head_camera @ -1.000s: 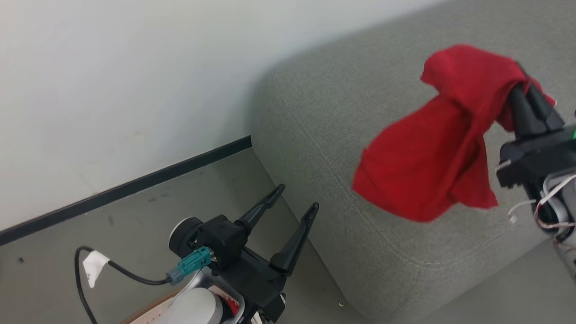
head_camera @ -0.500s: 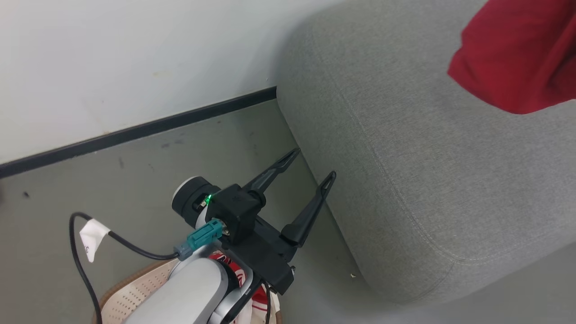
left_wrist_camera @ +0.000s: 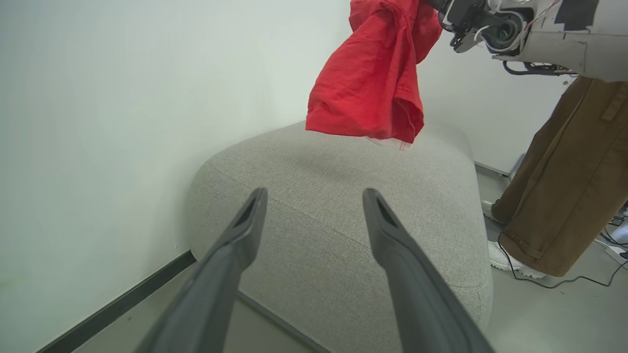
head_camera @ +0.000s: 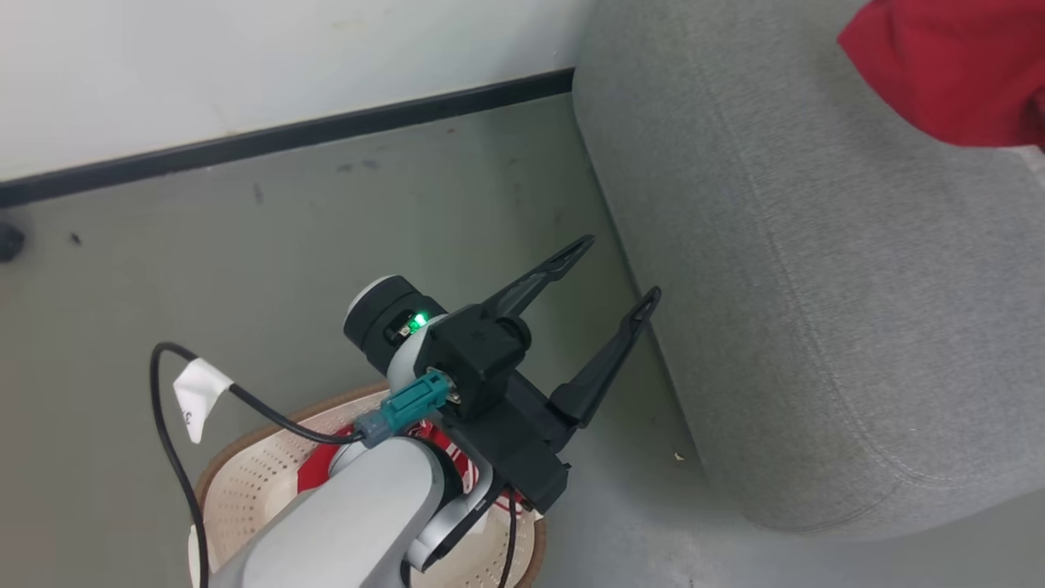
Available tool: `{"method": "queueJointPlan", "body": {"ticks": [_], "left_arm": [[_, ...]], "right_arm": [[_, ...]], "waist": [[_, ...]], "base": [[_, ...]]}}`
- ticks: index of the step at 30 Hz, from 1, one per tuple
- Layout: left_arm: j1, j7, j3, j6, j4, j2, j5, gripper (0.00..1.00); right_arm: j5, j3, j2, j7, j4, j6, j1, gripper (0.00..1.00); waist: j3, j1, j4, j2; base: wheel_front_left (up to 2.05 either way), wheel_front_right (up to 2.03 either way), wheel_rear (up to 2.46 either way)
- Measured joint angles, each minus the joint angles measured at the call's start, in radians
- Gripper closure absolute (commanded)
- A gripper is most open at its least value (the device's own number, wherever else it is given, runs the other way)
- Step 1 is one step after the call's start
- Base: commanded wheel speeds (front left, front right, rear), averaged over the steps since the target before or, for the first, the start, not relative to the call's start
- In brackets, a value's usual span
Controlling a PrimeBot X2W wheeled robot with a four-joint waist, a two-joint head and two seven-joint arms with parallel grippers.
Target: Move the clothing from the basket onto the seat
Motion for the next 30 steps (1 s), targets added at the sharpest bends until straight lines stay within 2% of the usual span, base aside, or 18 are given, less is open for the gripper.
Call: {"method": "queueJointPlan", "body": {"ticks": [8, 15, 20, 25, 26, 27, 28, 29, 30], "left_arm": [[-0.016, 0.000, -0.008, -0.001, -0.001, -0.011, 0.009, 0.00], [-0.034, 0.000, -0.019, -0.010, 0.006, -0.017, 0.027, 0.00], [-0.033, -0.001, -0.022, -0.010, 0.011, -0.011, 0.028, 0.00], [-0.033, -0.011, -0.028, -0.018, 0.025, -0.011, 0.028, 0.00], [-0.033, -0.013, -0.028, -0.018, 0.031, -0.010, 0.028, 0.00], [-0.032, -0.013, -0.028, -0.018, 0.037, -0.008, 0.028, 0.00], [-0.031, -0.015, -0.028, -0.018, 0.039, -0.008, 0.028, 0.00], [-0.031, -0.019, -0.028, -0.018, 0.040, -0.007, 0.028, 0.00], [-0.030, -0.019, -0.027, -0.018, 0.041, -0.006, 0.028, 0.00]], "right_arm": [[-0.020, -0.005, 0.038, 0.000, 0.081, -0.040, 0.010, 1.00], [-0.010, -0.021, 0.081, 0.000, 0.162, -0.058, 0.073, 1.00], [-0.005, -0.023, 0.126, 0.000, 0.196, -0.058, 0.090, 1.00], [0.002, -0.021, 0.140, 0.000, 0.242, -0.047, 0.104, 1.00], [0.005, -0.021, 0.146, 0.000, 0.249, -0.045, 0.112, 0.82], [0.010, -0.021, 0.153, 0.000, 0.253, -0.037, 0.118, 0.59], [0.011, -0.021, 0.158, 0.000, 0.255, -0.030, 0.123, 0.32], [0.010, -0.021, 0.160, 0.000, 0.255, -0.023, 0.126, 0.00], [0.010, -0.021, 0.160, 0.000, 0.255, -0.017, 0.128, 0.00]], "waist": [[0.051, -0.0001, 0.038, 0.0000], [0.077, -0.0001, 0.063, -0.0001], [0.088, -0.0001, 0.074, 0.0000], [0.086, -0.0002, 0.074, 0.0000], [0.083, -0.0002, 0.073, 0.0000], [0.080, -0.0001, 0.072, -0.0001], [0.077, -0.0002, 0.071, -0.0001], [0.073, -0.0002, 0.069, -0.0001], [0.070, -0.0002, 0.067, -0.0001]], "base": [[0.00, 0.00, 0.00], [0.00, 0.00, 0.00], [0.00, 0.00, 0.00], [0.00, 0.00, 0.00], [0.00, 0.00, 0.00], [0.00, 0.00, 0.00], [0.00, 0.00, 0.00], [0.00, 0.00, 0.00], [0.00, 0.00, 0.00]]}}
